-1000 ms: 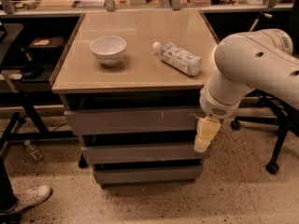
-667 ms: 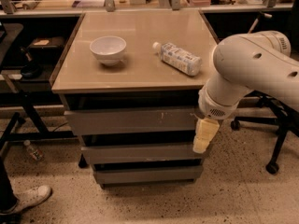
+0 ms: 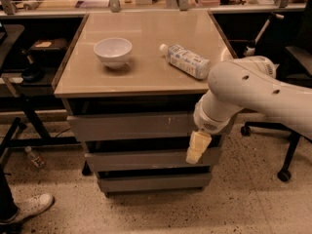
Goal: Open top drawer
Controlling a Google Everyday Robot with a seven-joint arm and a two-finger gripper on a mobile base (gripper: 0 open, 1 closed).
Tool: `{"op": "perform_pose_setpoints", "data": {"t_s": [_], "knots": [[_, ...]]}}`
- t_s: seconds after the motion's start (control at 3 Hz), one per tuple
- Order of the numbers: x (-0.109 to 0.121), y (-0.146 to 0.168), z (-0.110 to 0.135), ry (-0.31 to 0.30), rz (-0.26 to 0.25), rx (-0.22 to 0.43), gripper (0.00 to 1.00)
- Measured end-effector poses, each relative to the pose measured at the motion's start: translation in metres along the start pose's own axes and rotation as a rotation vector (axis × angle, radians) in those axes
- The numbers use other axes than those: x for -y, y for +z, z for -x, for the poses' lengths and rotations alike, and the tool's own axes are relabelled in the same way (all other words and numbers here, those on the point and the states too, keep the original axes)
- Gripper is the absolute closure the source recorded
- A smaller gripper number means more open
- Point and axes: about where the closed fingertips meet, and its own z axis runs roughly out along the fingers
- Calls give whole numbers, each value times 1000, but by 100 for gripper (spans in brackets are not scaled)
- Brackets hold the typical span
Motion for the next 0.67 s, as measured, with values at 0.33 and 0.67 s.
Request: {"op": "perform_pose_setpoints", "data": {"t_s": [0.33, 0.67], "knots": [[14, 18, 10, -2, -10, 22, 0], [26, 31, 19, -2, -17, 39, 0]]}}
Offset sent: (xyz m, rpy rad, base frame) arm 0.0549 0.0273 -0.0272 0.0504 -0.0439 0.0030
